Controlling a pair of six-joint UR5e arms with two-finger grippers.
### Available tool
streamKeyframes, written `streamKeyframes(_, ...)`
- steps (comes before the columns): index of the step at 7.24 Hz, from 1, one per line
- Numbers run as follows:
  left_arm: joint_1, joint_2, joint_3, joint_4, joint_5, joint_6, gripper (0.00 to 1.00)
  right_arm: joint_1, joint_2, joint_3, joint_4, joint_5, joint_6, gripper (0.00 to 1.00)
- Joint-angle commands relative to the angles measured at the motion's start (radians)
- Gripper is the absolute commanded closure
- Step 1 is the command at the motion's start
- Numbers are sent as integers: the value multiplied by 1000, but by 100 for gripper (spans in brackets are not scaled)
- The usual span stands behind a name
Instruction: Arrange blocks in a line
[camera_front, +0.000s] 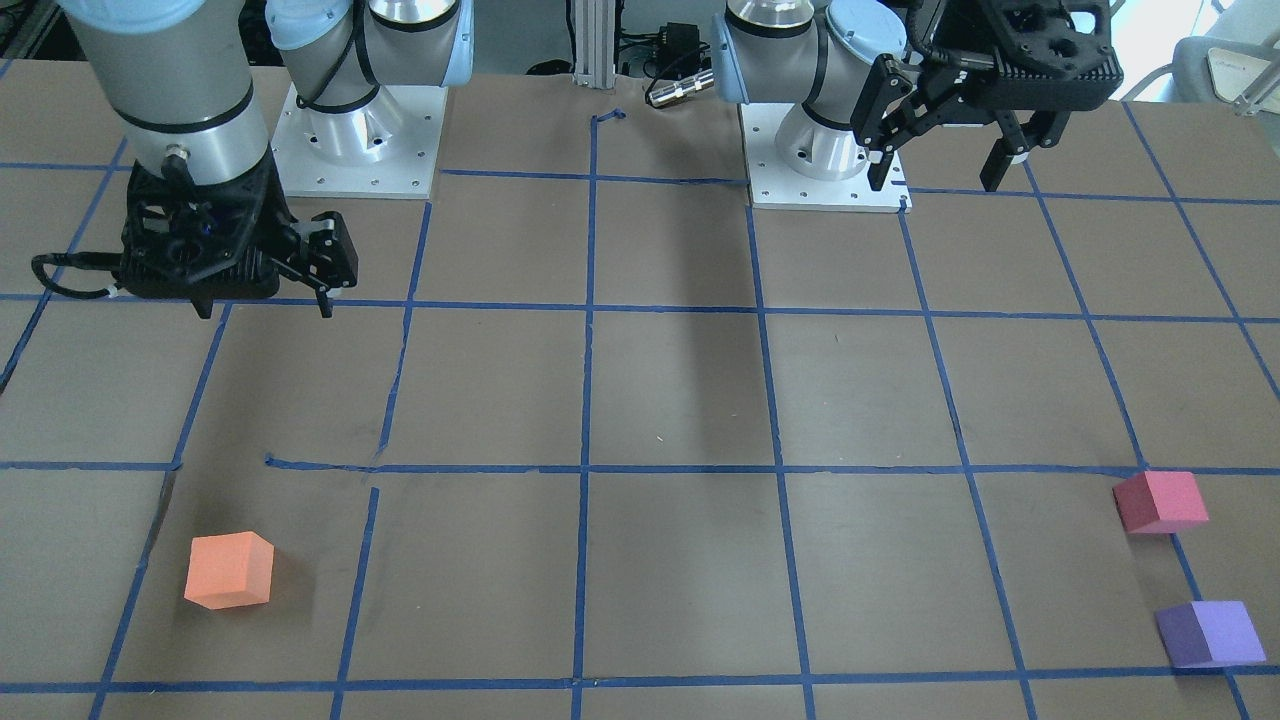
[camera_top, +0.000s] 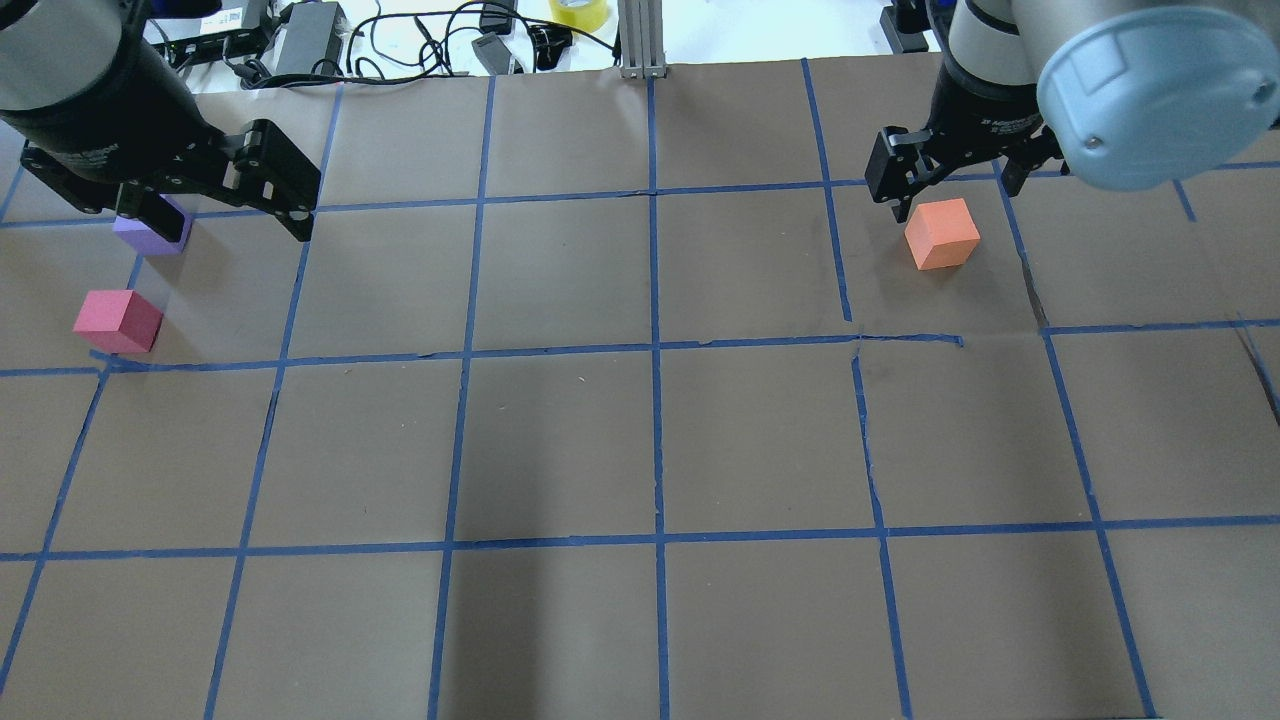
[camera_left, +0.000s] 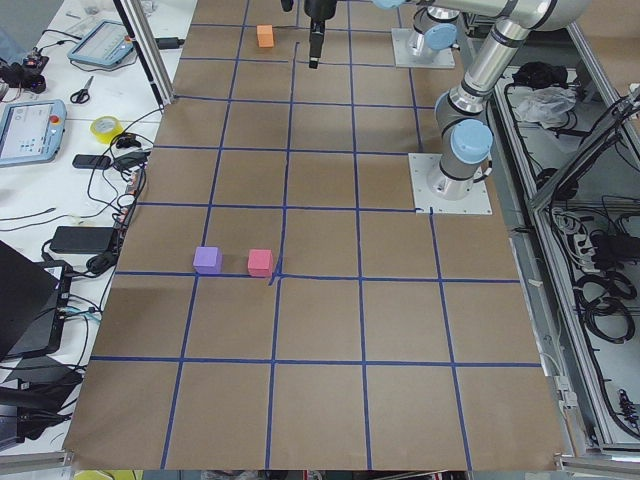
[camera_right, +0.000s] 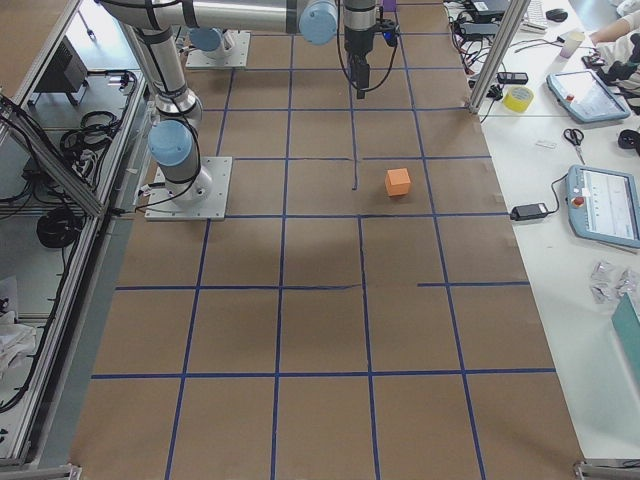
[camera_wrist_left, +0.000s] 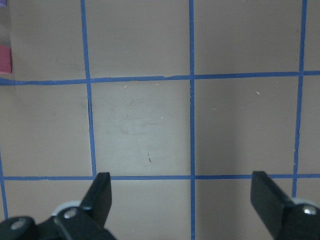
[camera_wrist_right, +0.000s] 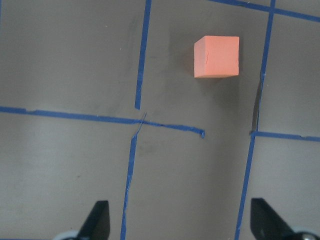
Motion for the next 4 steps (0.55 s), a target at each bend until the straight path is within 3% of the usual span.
streamKeyframes(1, -1, 0, -1, 1, 0, 0, 0, -67, 157, -1, -269, 13, -50, 0)
streamKeyframes(2, 0, 0, -1, 1, 0, 0, 0, -108, 215, 0, -359, 12, -115, 0)
streamKeyframes(3, -1, 0, -1, 1, 0, 0, 0, -160, 239, -3, -364, 18, -135, 0)
streamKeyframes(4, -1, 0, -1, 1, -2, -2, 0, -191, 279, -3, -390, 101, -152, 0)
